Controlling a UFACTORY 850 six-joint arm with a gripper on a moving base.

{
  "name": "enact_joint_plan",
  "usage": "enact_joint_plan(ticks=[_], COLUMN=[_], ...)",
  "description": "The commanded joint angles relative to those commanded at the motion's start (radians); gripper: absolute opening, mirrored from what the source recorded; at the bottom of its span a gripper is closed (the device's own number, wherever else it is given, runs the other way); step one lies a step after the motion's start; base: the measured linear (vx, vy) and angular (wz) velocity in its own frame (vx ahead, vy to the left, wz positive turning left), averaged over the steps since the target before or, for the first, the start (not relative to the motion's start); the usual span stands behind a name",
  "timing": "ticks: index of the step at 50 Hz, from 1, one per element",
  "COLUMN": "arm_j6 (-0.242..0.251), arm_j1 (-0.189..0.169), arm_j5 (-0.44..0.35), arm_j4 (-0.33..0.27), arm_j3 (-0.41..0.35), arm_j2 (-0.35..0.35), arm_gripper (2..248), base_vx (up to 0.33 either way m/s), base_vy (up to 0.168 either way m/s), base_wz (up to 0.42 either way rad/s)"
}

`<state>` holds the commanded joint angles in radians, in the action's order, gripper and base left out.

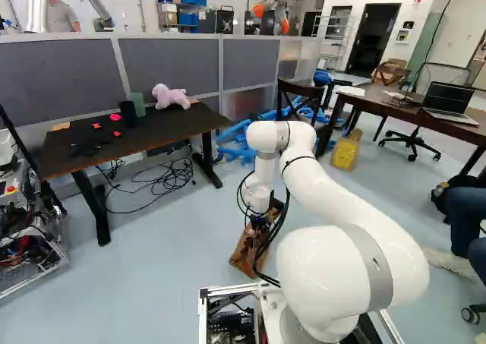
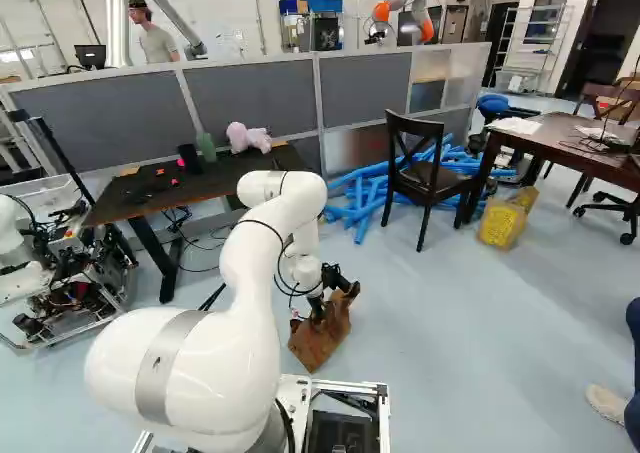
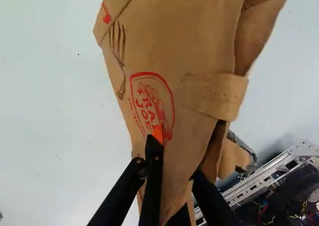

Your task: Pick up the bag on the ground and place it on the table

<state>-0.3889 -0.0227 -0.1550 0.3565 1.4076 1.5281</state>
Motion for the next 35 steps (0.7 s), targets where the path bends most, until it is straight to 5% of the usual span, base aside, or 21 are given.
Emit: enact_joint_plan(ticks=[35], arm_j6=[0.0], arm_j1=[0.0], arm_j5=[0.0], arm_j4=[0.0], arm_j3=[-0.119], arm_j2=[-0.127], arm_gripper=[21], base_vx=[0.0], base_vy=[0.0], base_wz=[0.0])
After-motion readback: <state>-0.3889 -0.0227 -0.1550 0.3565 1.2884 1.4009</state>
